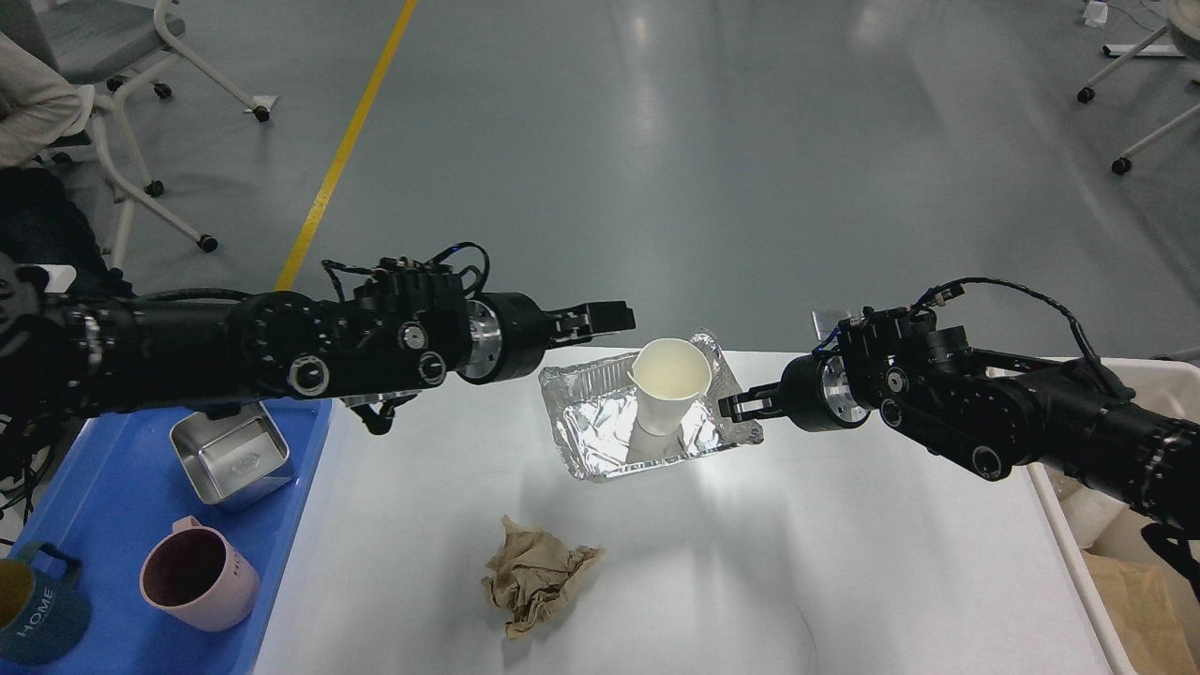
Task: Tidy desktop
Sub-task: 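Release the paper cup and withdraw the left gripper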
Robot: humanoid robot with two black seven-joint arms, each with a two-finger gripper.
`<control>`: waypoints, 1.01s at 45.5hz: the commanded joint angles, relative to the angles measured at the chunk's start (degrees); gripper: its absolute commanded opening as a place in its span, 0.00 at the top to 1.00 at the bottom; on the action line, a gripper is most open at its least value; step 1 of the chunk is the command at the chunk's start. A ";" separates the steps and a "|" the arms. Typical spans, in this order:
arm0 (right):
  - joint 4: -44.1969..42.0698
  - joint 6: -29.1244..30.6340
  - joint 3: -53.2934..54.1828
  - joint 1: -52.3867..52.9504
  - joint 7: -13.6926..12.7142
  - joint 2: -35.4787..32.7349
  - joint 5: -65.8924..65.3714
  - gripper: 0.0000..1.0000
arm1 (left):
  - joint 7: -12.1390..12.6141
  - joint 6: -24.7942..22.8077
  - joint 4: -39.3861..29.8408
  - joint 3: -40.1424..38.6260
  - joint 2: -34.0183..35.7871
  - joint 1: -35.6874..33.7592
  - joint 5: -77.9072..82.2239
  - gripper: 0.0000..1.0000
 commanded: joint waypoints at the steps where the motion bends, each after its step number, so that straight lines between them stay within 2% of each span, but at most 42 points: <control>1: -0.12 -0.04 -0.02 -0.20 0.00 -0.12 0.00 1.00 | -0.13 2.58 -8.96 -0.61 13.02 -0.13 0.47 0.13; 11: -0.48 -0.04 -0.28 -0.20 0.00 0.32 0.00 1.00 | -0.75 2.41 -12.66 -0.52 32.89 3.20 1.27 0.13; 19: -1.09 -0.04 -0.37 -0.20 0.00 0.23 0.00 1.00 | -1.27 2.06 -14.16 -0.61 42.56 8.30 4.43 0.13; 23: -1.09 -0.04 -0.46 -0.20 0.00 0.32 0.00 1.00 | -2.77 2.06 -14.16 -0.61 46.26 10.76 8.20 0.13; 35: -1.18 -0.04 -0.46 -0.29 0.00 0.41 0.00 1.00 | -3.47 2.14 -14.68 -0.78 55.31 13.67 12.87 0.13; 42: -1.18 -0.04 -0.37 -0.29 0.00 0.41 0.00 1.00 | -8.12 2.06 -15.21 -0.69 60.59 14.72 12.78 0.13; 46: -1.18 0.05 -0.46 -0.20 0.00 0.50 0.00 1.00 | -8.92 2.14 -15.21 -0.69 61.56 15.69 12.69 0.13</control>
